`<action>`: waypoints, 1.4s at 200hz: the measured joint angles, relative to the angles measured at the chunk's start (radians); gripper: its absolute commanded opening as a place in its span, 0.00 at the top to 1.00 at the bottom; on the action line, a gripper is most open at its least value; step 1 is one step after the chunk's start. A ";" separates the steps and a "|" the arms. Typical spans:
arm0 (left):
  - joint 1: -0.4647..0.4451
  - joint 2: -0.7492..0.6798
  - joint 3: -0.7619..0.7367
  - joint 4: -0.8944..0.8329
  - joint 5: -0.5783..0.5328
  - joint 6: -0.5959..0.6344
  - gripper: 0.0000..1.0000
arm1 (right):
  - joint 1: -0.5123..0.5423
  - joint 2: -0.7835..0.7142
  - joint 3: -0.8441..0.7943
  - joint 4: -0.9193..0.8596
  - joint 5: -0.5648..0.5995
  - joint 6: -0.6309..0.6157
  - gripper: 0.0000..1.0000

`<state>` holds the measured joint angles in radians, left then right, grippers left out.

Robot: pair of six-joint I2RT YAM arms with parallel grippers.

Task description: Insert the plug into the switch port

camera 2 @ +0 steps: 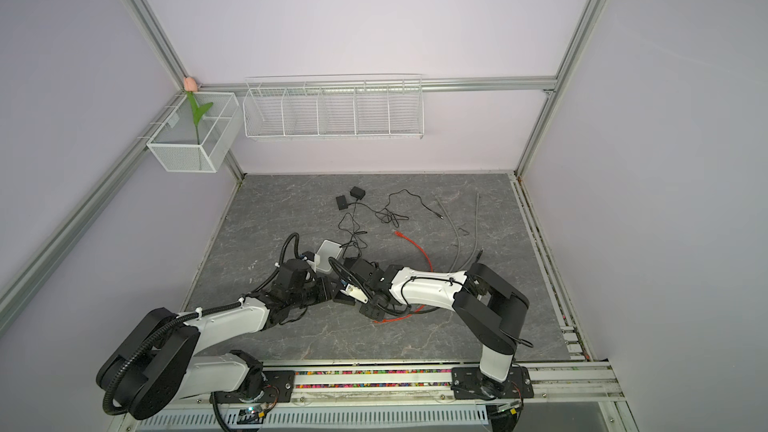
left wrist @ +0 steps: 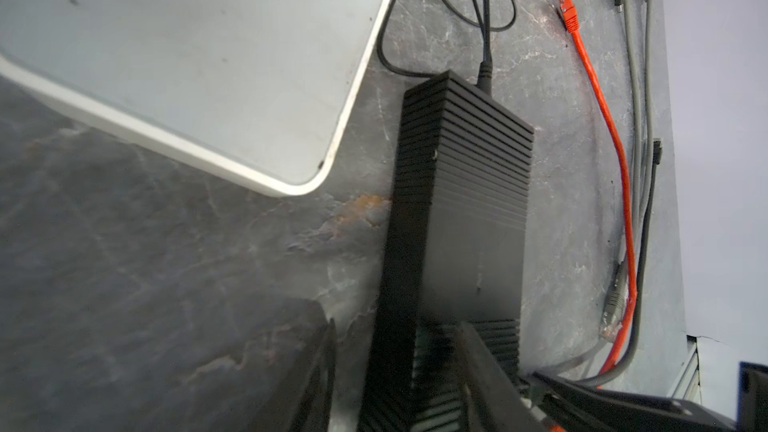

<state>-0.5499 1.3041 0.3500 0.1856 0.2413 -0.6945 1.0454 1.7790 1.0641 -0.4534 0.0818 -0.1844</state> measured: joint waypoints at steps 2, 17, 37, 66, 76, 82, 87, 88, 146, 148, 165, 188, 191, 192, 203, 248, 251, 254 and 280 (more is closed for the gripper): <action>0.000 0.000 0.000 0.000 0.001 0.000 0.55 | 0.000 0.002 0.000 0.000 0.000 0.000 0.93; 0.000 0.002 0.000 0.001 0.003 0.000 0.56 | 0.002 0.005 0.000 -0.001 0.000 0.000 0.93; 0.000 0.002 0.000 0.001 0.004 0.000 0.56 | 0.003 0.005 0.000 -0.002 0.000 0.000 0.93; 0.000 0.006 0.000 0.004 0.011 0.000 0.57 | 0.004 0.005 0.002 -0.002 0.000 0.000 0.93; 0.000 0.008 0.000 0.006 0.013 0.001 0.57 | 0.004 0.005 0.004 -0.002 0.000 0.000 0.93; 0.000 0.010 0.000 0.009 0.014 0.001 0.57 | 0.004 0.005 0.004 -0.002 0.000 0.000 0.93; 0.000 0.011 0.000 0.011 0.015 0.001 0.57 | 0.004 0.005 0.005 -0.003 0.000 0.000 0.93; 0.000 0.012 0.000 0.012 0.015 0.001 0.57 | 0.004 0.005 0.006 -0.003 0.000 0.000 0.93; 0.000 0.027 0.000 0.035 0.026 0.001 0.58 | 0.004 0.006 0.015 -0.002 0.000 0.000 0.93; 0.000 0.027 0.000 0.036 0.026 0.001 0.58 | 0.004 0.006 0.015 -0.002 0.000 0.000 0.93; 0.000 0.029 0.000 0.040 0.029 0.001 0.59 | 0.005 0.011 0.021 -0.001 0.000 0.000 0.93; 0.000 0.030 0.000 0.042 0.029 0.001 0.59 | 0.006 0.028 0.036 0.001 0.000 0.000 0.93; 0.000 0.030 0.000 0.042 0.028 0.001 0.59 | 0.006 0.030 0.036 0.001 0.000 0.000 0.93; 0.000 0.030 0.000 0.042 0.028 0.001 0.59 | 0.007 0.031 0.036 0.001 0.000 0.000 0.93; 0.000 0.030 0.000 0.043 0.029 0.001 0.59 | 0.009 0.038 0.037 0.003 0.000 0.000 0.93; 0.000 0.035 -0.001 0.052 0.029 0.001 0.60 | 0.011 0.041 0.043 0.010 0.000 0.000 0.93; 0.001 0.035 -0.001 0.053 0.029 0.001 0.60 | 0.011 0.041 0.043 0.010 0.000 0.000 0.93; 0.001 0.035 -0.001 0.053 0.029 0.001 0.60 | 0.011 0.041 0.043 0.010 0.000 0.000 0.93; 0.001 0.041 -0.002 0.063 0.029 0.001 0.61 | 0.011 0.041 0.043 0.010 0.000 0.000 0.93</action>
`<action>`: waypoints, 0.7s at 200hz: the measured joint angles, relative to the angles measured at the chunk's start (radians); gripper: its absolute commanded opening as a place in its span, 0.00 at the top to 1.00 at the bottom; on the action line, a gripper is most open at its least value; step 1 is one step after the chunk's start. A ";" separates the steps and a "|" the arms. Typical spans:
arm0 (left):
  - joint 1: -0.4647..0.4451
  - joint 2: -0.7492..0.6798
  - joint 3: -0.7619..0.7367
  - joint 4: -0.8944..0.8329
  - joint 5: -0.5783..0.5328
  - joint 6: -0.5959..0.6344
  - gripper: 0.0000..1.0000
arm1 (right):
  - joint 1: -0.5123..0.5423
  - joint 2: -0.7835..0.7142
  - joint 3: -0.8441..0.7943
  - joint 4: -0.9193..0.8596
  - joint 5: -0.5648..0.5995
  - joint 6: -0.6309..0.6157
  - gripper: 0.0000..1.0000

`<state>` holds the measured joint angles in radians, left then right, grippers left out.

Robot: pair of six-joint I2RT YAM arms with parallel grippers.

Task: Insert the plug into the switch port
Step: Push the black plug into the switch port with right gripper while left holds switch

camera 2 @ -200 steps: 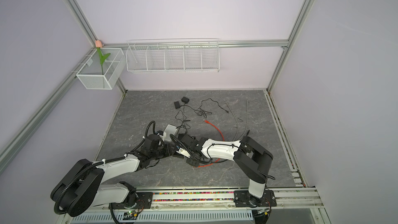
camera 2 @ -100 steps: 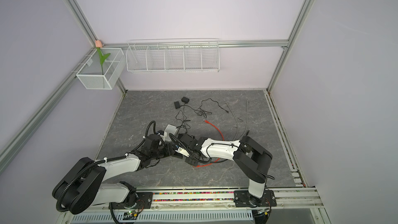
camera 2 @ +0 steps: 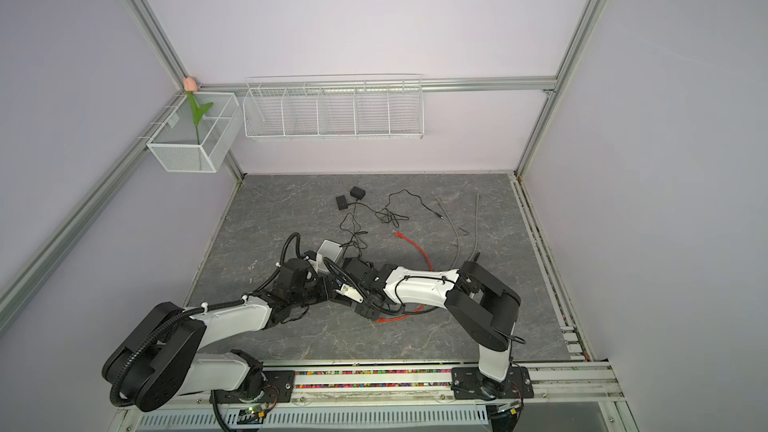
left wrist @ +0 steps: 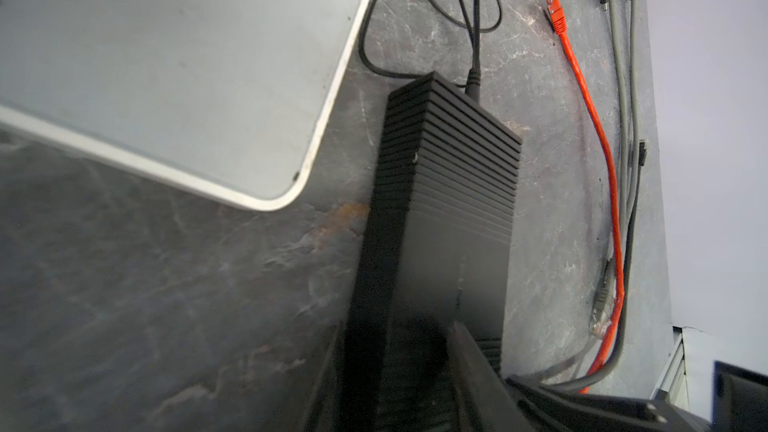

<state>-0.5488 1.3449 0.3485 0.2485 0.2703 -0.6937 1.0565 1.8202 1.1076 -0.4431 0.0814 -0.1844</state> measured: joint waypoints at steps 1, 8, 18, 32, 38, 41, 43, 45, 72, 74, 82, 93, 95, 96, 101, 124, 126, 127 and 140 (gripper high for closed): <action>0.000 0.000 0.000 0.000 0.000 0.000 0.61 | 0.000 0.000 0.000 0.000 0.000 0.000 0.93; 0.000 0.003 0.000 0.005 0.000 0.000 0.61 | 0.000 0.000 0.000 0.000 0.000 0.000 0.93; 0.000 0.007 -0.001 0.011 0.004 0.000 0.61 | 0.000 0.000 0.001 0.000 0.000 0.000 0.93; 0.000 0.011 -0.003 0.021 0.010 -0.001 0.61 | 0.000 0.000 0.002 0.001 -0.003 0.001 0.93; 0.001 0.011 -0.005 0.025 0.010 -0.001 0.62 | 0.000 0.000 0.002 0.001 -0.003 0.001 0.93; 0.001 0.011 -0.007 0.028 0.011 -0.001 0.62 | 0.000 0.000 0.002 0.001 -0.004 0.001 0.93; 0.001 0.011 -0.007 0.029 0.011 -0.001 0.62 | 0.000 0.000 0.002 0.001 -0.003 0.001 0.93; 0.001 0.011 -0.008 0.031 0.011 -0.001 0.62 | 0.001 0.000 0.002 0.001 -0.004 0.001 0.93; 0.002 0.011 -0.014 0.043 0.011 -0.001 0.63 | 0.002 0.000 0.002 0.003 -0.003 0.002 0.93; 0.002 0.011 -0.014 0.044 0.011 -0.001 0.63 | 0.002 0.000 0.002 0.003 -0.003 0.002 0.93; 0.002 0.010 -0.017 0.048 0.010 -0.001 0.63 | 0.002 0.000 0.002 0.003 -0.003 0.003 0.93; 0.002 0.009 -0.021 0.054 0.010 -0.001 0.63 | 0.002 0.000 0.002 0.004 -0.004 0.005 0.93; 0.002 0.009 -0.021 0.055 0.010 -0.001 0.63 | 0.002 0.000 0.002 0.004 -0.004 0.005 0.93; 0.002 0.009 -0.022 0.056 0.010 -0.001 0.64 | 0.002 0.000 0.002 0.005 -0.004 0.005 0.93; 0.002 0.009 -0.022 0.057 0.010 -0.001 0.63 | 0.002 0.000 0.002 0.005 -0.004 0.005 0.93; 0.002 0.009 -0.028 0.068 0.009 -0.002 0.64 | 0.002 0.004 0.002 0.007 -0.007 0.011 0.93; 0.001 0.009 -0.028 0.069 0.009 -0.002 0.64 | 0.002 0.004 0.002 0.007 -0.007 0.012 0.93; 0.001 0.009 -0.028 0.069 0.009 -0.002 0.64 | 0.002 0.005 0.002 0.007 -0.007 0.012 0.93; -0.001 0.009 -0.032 0.077 0.006 -0.002 0.64 | 0.002 0.008 0.002 0.010 -0.008 0.014 0.93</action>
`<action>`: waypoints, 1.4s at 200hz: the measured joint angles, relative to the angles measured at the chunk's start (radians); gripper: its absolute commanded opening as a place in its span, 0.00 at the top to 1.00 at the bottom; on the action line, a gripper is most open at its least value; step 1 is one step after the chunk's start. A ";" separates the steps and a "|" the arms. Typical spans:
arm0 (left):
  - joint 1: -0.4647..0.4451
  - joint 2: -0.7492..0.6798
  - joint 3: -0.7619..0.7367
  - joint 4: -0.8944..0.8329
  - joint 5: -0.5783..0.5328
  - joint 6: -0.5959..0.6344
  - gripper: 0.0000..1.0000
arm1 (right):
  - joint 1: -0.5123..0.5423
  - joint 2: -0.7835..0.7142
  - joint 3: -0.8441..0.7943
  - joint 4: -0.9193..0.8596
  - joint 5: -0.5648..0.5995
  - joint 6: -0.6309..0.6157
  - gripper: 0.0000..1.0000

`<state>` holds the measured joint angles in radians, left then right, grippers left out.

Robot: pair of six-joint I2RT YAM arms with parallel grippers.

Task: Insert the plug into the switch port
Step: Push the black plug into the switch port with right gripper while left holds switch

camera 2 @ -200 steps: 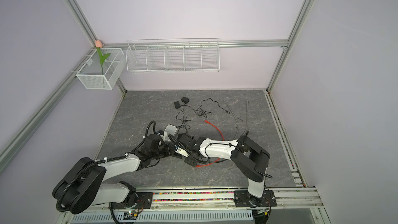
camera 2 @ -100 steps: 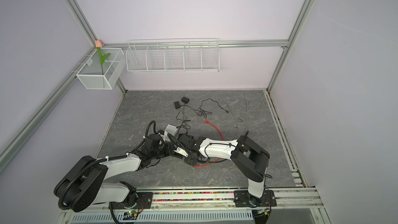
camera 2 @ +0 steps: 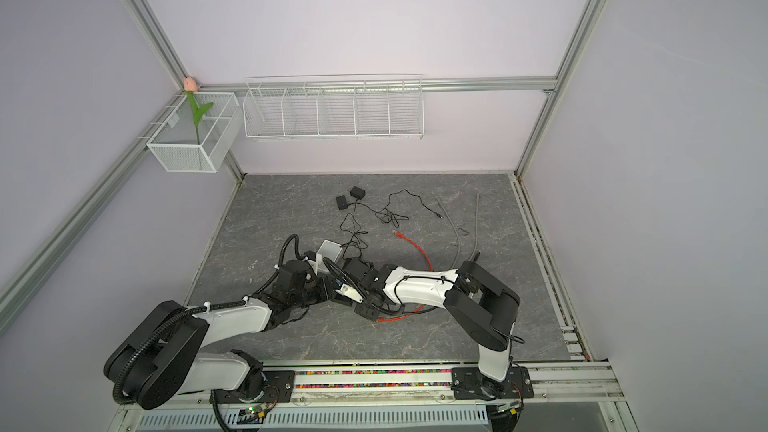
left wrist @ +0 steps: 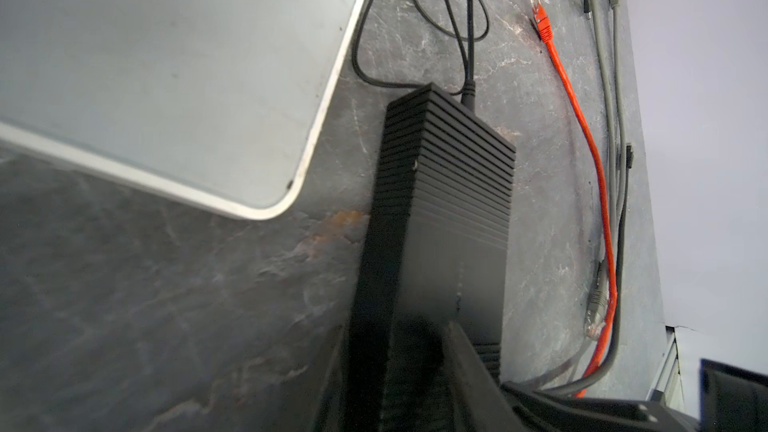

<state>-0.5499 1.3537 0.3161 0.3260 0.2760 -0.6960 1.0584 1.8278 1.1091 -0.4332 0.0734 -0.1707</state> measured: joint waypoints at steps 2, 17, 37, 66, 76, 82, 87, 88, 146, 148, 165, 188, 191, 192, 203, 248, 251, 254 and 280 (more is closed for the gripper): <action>0.000 0.000 -0.001 0.003 -0.001 0.000 0.64 | 0.000 0.000 0.000 0.000 0.000 0.000 0.93; -0.002 -0.001 -0.010 0.018 -0.005 -0.003 0.64 | 0.000 0.000 0.000 0.001 0.000 0.005 0.93; -0.010 -0.002 -0.016 0.031 -0.017 -0.007 0.65 | 0.000 0.000 0.000 0.002 -0.001 0.009 0.93; -0.022 -0.006 -0.024 0.043 -0.037 -0.008 0.65 | 0.000 0.000 0.000 0.003 -0.003 0.014 0.93; -0.024 -0.007 -0.026 0.047 -0.042 -0.008 0.65 | 0.000 0.000 0.000 0.003 -0.004 0.015 0.93; -0.026 -0.007 -0.028 0.050 -0.044 -0.010 0.65 | 0.000 0.000 0.000 0.003 -0.004 0.016 0.93; -0.026 -0.008 -0.029 0.051 -0.045 -0.010 0.65 | 0.000 0.000 0.000 0.003 -0.004 0.017 0.93; -0.026 -0.008 -0.029 0.052 -0.045 -0.010 0.65 | 0.000 0.000 0.000 0.003 -0.005 0.017 0.93; -0.033 -0.021 -0.046 0.066 -0.063 -0.010 0.66 | 0.000 0.000 0.000 0.012 -0.027 0.019 0.93; -0.033 -0.021 -0.046 0.066 -0.063 -0.010 0.66 | 0.000 0.000 0.001 0.012 -0.028 0.019 0.93; -0.033 -0.024 -0.047 0.066 -0.067 -0.010 0.66 | 0.000 0.000 0.004 0.012 -0.035 0.022 0.93; -0.033 -0.028 -0.053 0.069 -0.072 -0.010 0.66 | 0.001 0.000 0.010 0.011 -0.044 0.026 0.93; -0.033 -0.029 -0.053 0.069 -0.074 -0.010 0.66 | 0.002 0.000 0.010 0.011 -0.045 0.026 0.93; -0.033 -0.029 -0.053 0.069 -0.074 -0.010 0.66 | 0.002 0.000 0.011 0.010 -0.045 0.026 0.93; -0.033 -0.032 -0.057 0.072 -0.078 -0.010 0.66 | 0.003 0.002 0.015 0.009 -0.047 0.029 0.93; -0.050 -0.048 -0.075 0.087 -0.111 -0.022 0.67 | 0.004 0.010 0.022 0.007 -0.063 0.048 0.93; -0.051 -0.049 -0.076 0.087 -0.113 -0.023 0.67 | 0.004 0.012 0.023 0.007 -0.064 0.049 0.93; -0.052 -0.050 -0.076 0.087 -0.115 -0.025 0.67 | 0.004 0.014 0.024 0.007 -0.065 0.052 0.93; -0.054 -0.075 -0.100 0.093 -0.133 -0.039 0.68 | 0.004 0.024 0.034 0.005 -0.072 0.064 0.93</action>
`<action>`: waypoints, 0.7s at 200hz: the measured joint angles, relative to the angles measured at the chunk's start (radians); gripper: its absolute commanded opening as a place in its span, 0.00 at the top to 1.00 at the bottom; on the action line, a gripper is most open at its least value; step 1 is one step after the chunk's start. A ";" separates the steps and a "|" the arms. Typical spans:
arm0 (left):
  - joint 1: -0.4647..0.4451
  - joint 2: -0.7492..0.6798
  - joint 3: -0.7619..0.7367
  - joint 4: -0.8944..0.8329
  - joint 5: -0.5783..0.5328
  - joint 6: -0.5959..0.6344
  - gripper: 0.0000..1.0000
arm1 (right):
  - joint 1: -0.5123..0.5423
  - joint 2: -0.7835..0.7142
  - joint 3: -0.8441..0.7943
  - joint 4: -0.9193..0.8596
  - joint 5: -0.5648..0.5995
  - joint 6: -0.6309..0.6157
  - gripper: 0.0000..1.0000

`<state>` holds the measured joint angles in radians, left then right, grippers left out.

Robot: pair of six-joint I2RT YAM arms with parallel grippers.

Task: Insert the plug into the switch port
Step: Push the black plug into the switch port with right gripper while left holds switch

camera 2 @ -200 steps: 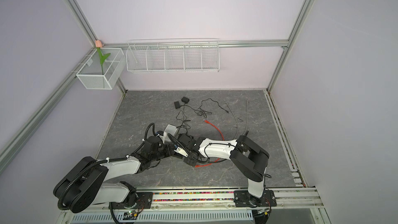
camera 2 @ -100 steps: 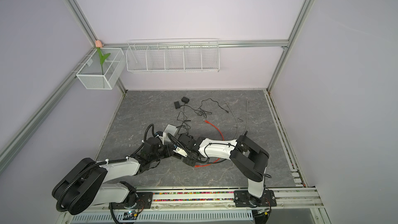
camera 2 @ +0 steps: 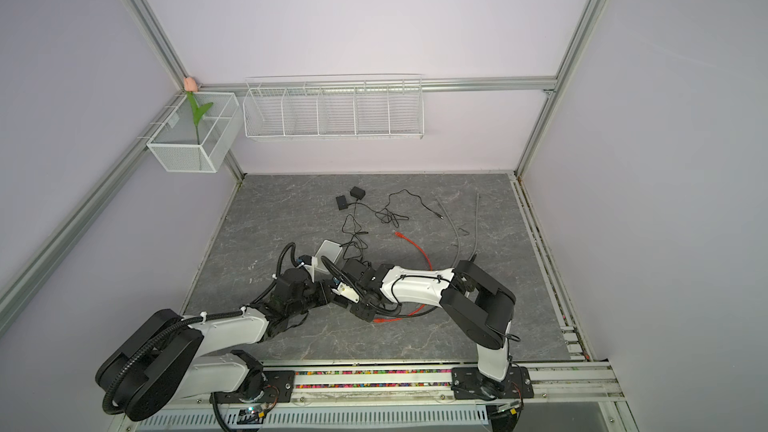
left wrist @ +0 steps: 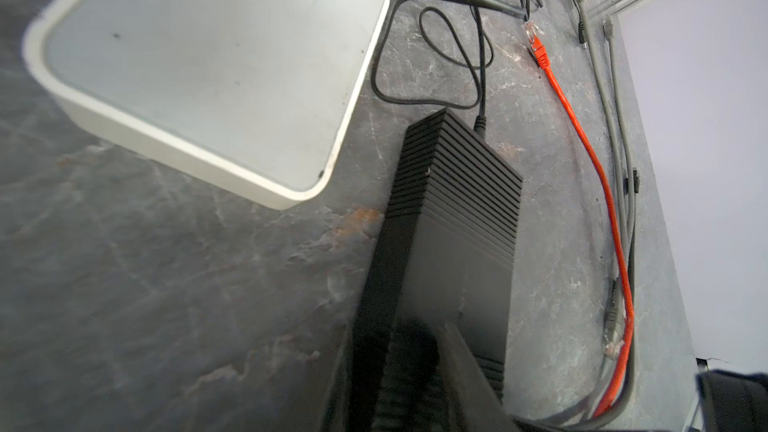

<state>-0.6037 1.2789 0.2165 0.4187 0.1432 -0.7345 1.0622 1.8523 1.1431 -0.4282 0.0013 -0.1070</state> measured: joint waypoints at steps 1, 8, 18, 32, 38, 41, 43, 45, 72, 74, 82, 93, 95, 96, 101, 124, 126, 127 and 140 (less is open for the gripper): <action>0.000 -0.002 -0.001 0.000 -0.001 0.000 0.68 | 0.000 0.000 0.000 0.000 0.000 0.001 0.93; 0.000 -0.016 -0.010 -0.003 -0.008 -0.006 0.68 | 0.001 0.003 0.003 0.000 -0.004 0.003 0.93; -0.001 -0.037 -0.018 -0.014 -0.017 -0.011 0.68 | 0.003 0.008 0.006 0.006 -0.007 0.004 0.93; -0.002 -0.063 -0.025 -0.036 -0.025 -0.014 0.68 | 0.003 0.012 0.009 0.011 -0.009 0.007 0.93; -0.002 -0.074 -0.028 -0.047 -0.029 -0.013 0.68 | 0.005 0.012 0.009 0.013 -0.010 0.008 0.93; -0.002 -0.080 -0.029 -0.052 -0.031 -0.014 0.68 | 0.005 0.012 0.009 0.015 -0.011 0.010 0.93; -0.002 -0.084 -0.031 -0.055 -0.033 -0.013 0.68 | 0.005 0.012 0.009 0.017 -0.011 0.010 0.93; -0.003 -0.089 -0.032 -0.060 -0.035 -0.014 0.68 | 0.005 0.012 0.009 0.018 -0.011 0.011 0.93; -0.004 -0.141 -0.049 -0.099 -0.050 -0.014 0.68 | 0.006 0.014 0.009 0.033 -0.025 0.024 0.93; -0.005 -0.145 -0.051 -0.101 -0.051 -0.014 0.68 | 0.006 0.014 0.009 0.035 -0.026 0.026 0.93; -0.005 -0.155 -0.055 -0.106 -0.056 -0.015 0.68 | 0.006 0.015 0.009 0.038 -0.029 0.029 0.93; -0.006 -0.166 -0.059 -0.111 -0.060 -0.017 0.68 | 0.006 0.015 0.009 0.042 -0.032 0.032 0.93; -0.006 -0.167 -0.059 -0.112 -0.061 -0.017 0.68 | 0.006 0.015 0.009 0.043 -0.033 0.032 0.93; -0.006 -0.167 -0.059 -0.113 -0.061 -0.017 0.68 | 0.006 0.015 0.009 0.043 -0.033 0.033 0.93; -0.006 -0.169 -0.060 -0.114 -0.063 -0.017 0.68 | 0.006 0.016 0.009 0.045 -0.034 0.034 0.93; -0.008 -0.168 -0.060 -0.114 -0.066 -0.019 0.68 | 0.005 0.016 0.009 0.046 -0.040 0.040 0.93; -0.008 -0.168 -0.060 -0.113 -0.066 -0.019 0.68 | 0.005 0.016 0.009 0.046 -0.041 0.040 0.93; -0.008 -0.167 -0.060 -0.113 -0.066 -0.019 0.68 | 0.005 0.016 0.009 0.046 -0.041 0.041 0.93; -0.010 -0.161 -0.061 -0.105 -0.068 -0.021 0.68 | 0.005 0.016 0.009 0.047 -0.044 0.044 0.93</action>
<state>-0.6132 1.1175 0.1555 0.3141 0.0750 -0.7559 1.0672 1.8679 1.1519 -0.3813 -0.0425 -0.0631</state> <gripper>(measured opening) 0.319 0.069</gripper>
